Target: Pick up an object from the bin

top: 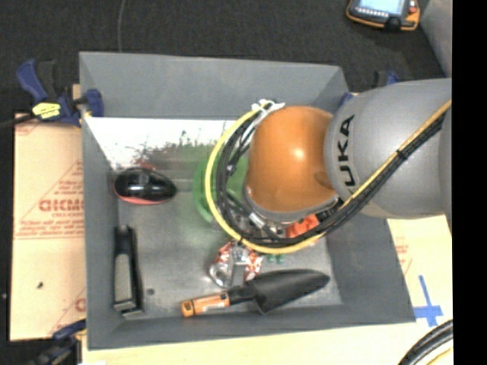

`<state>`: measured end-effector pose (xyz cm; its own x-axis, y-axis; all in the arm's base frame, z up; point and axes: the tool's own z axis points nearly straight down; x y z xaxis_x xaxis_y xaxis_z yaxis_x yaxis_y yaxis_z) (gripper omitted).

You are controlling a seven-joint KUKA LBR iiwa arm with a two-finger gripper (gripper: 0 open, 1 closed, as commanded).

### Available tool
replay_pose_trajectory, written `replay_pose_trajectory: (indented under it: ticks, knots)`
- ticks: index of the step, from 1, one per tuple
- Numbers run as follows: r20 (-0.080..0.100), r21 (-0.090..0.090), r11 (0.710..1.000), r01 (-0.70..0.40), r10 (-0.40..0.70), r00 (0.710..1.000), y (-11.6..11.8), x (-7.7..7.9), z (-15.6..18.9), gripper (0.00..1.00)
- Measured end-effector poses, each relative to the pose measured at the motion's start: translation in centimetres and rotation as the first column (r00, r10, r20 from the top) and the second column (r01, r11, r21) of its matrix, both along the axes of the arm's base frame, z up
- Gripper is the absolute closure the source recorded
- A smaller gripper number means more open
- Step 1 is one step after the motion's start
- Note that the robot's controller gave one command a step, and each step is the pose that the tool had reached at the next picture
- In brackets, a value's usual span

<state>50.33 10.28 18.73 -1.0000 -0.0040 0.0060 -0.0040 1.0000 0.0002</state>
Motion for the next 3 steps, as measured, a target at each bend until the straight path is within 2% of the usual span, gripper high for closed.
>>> replay_pose_trajectory:
  ticks: [1, 2, 3]
  knots:
    - [0.008, 0.001, 1.000, 0.005, -0.005, 1.000, -0.1, 0.2, 0.4, 0.00]
    - [0.008, -0.001, 0.919, -0.395, 0.395, 0.919, -8.1, 5.0, -11.3, 0.00]
    - [0.015, 0.000, 0.905, -0.426, 0.426, 0.905, -9.8, 2.5, -11.7, 0.00]
